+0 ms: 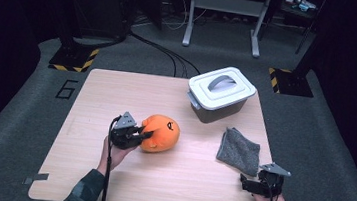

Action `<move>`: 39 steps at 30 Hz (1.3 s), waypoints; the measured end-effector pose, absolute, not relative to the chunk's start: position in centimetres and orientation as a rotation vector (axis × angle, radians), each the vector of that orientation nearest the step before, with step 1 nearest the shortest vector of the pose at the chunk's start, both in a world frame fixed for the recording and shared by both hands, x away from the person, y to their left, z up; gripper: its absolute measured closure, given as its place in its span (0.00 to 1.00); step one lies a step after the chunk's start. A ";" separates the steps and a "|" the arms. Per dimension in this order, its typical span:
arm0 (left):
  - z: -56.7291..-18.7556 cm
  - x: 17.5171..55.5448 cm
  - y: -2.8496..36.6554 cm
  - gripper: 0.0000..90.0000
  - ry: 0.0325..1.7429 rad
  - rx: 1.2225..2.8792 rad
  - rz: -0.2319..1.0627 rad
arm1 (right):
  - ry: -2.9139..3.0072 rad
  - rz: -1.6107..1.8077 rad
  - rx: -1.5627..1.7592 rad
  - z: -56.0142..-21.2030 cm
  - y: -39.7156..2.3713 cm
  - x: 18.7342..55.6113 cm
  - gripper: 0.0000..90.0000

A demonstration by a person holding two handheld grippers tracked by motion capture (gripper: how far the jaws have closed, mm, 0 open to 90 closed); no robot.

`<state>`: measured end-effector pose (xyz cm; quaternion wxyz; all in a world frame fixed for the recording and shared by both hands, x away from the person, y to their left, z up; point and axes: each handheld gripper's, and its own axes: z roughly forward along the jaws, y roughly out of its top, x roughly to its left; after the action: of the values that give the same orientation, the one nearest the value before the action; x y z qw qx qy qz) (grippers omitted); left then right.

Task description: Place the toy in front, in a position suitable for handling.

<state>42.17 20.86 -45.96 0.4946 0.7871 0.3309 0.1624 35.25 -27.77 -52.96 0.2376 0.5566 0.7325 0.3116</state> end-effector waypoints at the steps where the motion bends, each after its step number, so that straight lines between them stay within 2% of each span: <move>1: -45.9 42.1 20.8 0.81 0.794 1.914 0.384 | 2.007 0.854 1.525 -53.0 -27.8 35.3 0.02; 17: -46.6 41.6 17.8 0.80 0.691 1.918 0.252 | 2.006 0.854 1.526 -53.0 -27.8 35.3 0.02; 27: -47.3 41.8 15.8 0.78 0.662 1.989 0.248 | 2.006 0.854 1.525 -53.0 -27.8 35.3 0.02; 30: -47.4 41.9 15.9 0.71 0.669 1.992 0.250 | 2.005 0.854 1.525 -53.0 -27.8 35.2 0.02; 34: -47.2 41.9 16.3 0.50 0.688 2.004 0.254 | 2.005 0.854 1.526 -53.0 -27.8 35.2 0.02; 37: -47.0 41.6 16.8 0.39 0.712 2.001 0.271 | 2.005 0.854 1.525 -53.0 -27.8 35.2 0.02; 39: -46.9 41.2 17.1 0.38 0.717 1.987 0.284 | 2.005 0.856 1.526 -53.0 -27.8 35.3 0.02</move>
<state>41.20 17.15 -46.95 0.4840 0.8158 0.2943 0.1164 35.26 -27.77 -52.97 0.2380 0.5569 0.7319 0.3124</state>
